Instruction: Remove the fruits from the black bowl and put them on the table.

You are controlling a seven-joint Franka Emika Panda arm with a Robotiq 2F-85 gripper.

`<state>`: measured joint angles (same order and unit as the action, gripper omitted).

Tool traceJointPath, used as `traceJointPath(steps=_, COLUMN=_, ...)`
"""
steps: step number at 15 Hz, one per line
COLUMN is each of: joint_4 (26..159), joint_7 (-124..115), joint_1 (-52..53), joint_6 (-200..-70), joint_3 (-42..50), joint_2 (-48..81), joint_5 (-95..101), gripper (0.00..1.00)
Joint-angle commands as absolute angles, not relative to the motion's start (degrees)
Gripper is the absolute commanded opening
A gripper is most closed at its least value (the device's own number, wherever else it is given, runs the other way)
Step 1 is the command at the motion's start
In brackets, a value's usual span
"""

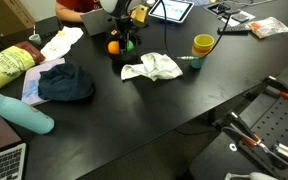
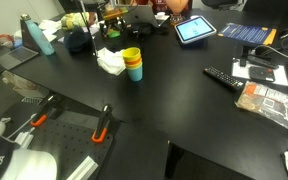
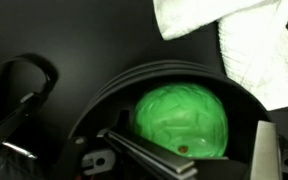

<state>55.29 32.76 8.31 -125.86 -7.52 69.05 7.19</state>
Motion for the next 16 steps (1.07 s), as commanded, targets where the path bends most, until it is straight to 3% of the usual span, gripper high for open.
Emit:
traceJointPath(steps=1, joint_4=54.3, joint_7=32.2, joint_1=10.1, joint_6=-127.4, joint_3=-4.9, joint_2=69.7, joint_5=10.2, gripper=0.74)
traceJointPath(steps=3, joint_4=55.2, joint_7=31.4, joint_1=10.5, joint_6=-127.6, joint_3=-4.3, joint_2=68.7, joint_5=10.5, gripper=0.59)
traceJointPath(steps=16, joint_4=69.7, joint_7=19.0, joint_1=7.1, joint_6=-122.3, joint_3=-0.3, joint_2=53.5, joint_5=10.7, gripper=0.58)
